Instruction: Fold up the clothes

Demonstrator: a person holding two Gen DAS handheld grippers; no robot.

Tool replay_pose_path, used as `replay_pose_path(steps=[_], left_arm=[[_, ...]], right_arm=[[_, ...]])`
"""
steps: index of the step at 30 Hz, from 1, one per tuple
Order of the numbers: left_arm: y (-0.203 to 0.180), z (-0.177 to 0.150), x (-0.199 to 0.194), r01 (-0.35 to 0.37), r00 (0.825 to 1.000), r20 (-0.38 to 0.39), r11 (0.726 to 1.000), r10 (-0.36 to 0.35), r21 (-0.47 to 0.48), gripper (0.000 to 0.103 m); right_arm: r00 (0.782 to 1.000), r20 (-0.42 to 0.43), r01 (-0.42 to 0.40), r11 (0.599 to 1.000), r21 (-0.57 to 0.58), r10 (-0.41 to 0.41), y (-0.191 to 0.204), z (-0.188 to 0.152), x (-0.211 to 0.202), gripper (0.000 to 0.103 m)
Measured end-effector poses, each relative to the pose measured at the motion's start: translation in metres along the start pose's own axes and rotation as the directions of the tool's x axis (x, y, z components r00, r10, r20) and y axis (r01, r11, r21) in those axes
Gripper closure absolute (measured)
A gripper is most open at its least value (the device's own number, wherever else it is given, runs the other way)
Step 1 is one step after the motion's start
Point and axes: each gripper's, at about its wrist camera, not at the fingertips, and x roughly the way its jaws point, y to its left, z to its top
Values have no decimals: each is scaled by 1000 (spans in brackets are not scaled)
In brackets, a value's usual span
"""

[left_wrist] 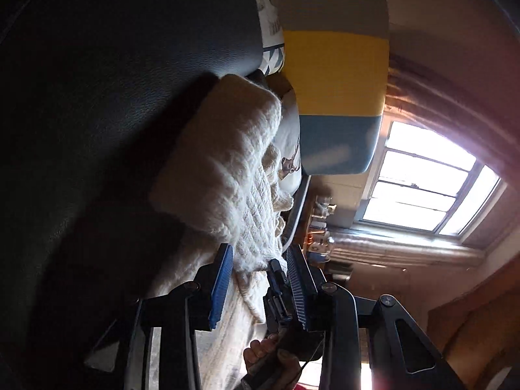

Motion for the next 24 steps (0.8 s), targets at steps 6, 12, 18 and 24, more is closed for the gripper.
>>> replay_pose_path(steps=[6, 12, 18, 24], left_arm=[[1, -19, 27, 55, 998, -27, 996, -58, -74, 60], [-9, -13, 72, -15, 1000, 5, 998, 15, -61, 58], [-20, 4, 73, -87, 994, 61, 996, 86, 18, 58], [-22, -6, 69, -131, 991, 2, 987, 131, 98, 56]], right_arm=[[1000, 13, 10, 988, -153, -8, 43, 23, -25, 98], [997, 68, -28, 977, -213, 44, 68, 47, -62, 98], [989, 148, 2, 981, -196, 28, 43, 63, -99, 98], [988, 153, 2, 1000, -8, -1, -36, 62, -102, 98]])
